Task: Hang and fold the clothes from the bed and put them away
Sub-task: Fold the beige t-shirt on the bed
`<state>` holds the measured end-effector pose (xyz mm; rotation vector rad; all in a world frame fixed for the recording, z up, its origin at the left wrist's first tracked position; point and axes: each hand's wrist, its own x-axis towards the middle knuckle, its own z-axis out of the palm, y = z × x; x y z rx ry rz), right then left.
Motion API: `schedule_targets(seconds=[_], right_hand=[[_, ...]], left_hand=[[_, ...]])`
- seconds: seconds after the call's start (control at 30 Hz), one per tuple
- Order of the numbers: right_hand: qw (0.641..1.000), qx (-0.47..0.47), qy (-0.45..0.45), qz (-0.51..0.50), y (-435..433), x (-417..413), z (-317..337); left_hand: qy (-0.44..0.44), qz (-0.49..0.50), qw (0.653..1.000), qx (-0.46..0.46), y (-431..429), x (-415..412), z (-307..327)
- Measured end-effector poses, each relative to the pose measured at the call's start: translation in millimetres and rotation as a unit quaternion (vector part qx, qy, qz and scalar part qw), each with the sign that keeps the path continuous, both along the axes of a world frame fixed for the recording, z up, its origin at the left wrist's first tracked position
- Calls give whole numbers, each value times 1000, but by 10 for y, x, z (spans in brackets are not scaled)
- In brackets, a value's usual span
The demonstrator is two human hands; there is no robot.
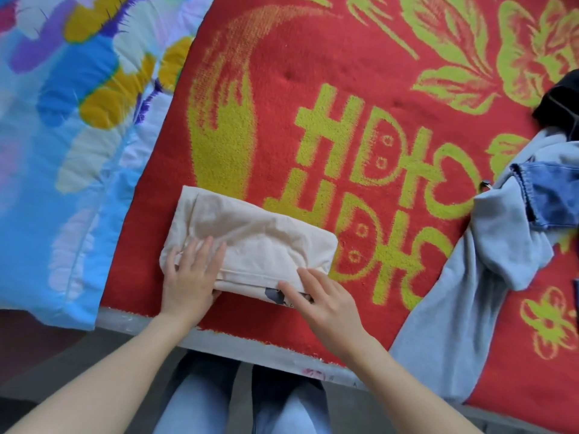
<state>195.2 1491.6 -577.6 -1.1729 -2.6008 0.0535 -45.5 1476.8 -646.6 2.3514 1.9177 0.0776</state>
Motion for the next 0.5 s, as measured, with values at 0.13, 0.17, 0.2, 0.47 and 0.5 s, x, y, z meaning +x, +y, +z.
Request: schedule_targets(seconds=[0.13,0.17,0.2,0.47,0.5], right_hand=[[999,-15,-34,25,-66,134,4],[998,-31,-54,28,-68,179,-20],[995,-50,-76,30,-75,228,-45],[960,-222,-170,23,-255,269,-100],[955,-234,-183,21,-285,246,-93]], left_hand=[[-28,-55,997,44,57,-66,-1],[-22,-75,995,54,52,-87,0],[-16,-99,993,63,30,-102,19],[17,-208,973,95,-317,-162,193],[13,-203,974,98,-373,-159,214]])
